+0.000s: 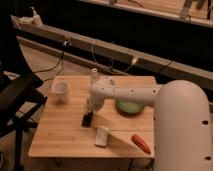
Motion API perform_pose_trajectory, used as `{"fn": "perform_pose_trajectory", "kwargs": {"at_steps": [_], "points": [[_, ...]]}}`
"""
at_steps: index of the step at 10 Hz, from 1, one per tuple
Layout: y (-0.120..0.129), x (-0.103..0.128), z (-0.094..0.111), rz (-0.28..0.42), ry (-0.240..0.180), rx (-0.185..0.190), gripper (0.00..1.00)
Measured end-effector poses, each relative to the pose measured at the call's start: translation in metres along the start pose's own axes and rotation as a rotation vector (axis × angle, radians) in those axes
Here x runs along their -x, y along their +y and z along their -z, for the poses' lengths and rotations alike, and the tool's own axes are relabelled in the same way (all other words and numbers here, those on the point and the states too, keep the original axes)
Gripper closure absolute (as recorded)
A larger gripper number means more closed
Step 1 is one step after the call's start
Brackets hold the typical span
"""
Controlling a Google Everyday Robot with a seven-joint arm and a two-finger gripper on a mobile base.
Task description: Place the eraser in the ceramic cup
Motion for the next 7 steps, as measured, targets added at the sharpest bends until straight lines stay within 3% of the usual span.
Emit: {"fn": "perform_pose_trajectory", "kwargs": {"at_steps": [2, 4, 5, 7], "points": [[0.001, -0.001, 0.000, -0.002, -0.001, -0.030, 0.45], [-0.001, 0.000, 0.003, 0.014, -0.009, -0.018, 0.26], [0.002, 0.001, 0.005, 0.026, -0.011, -0.023, 0.21], [0.002, 0.006, 0.012, 0.025, -0.027, -0.037, 0.20]]}}
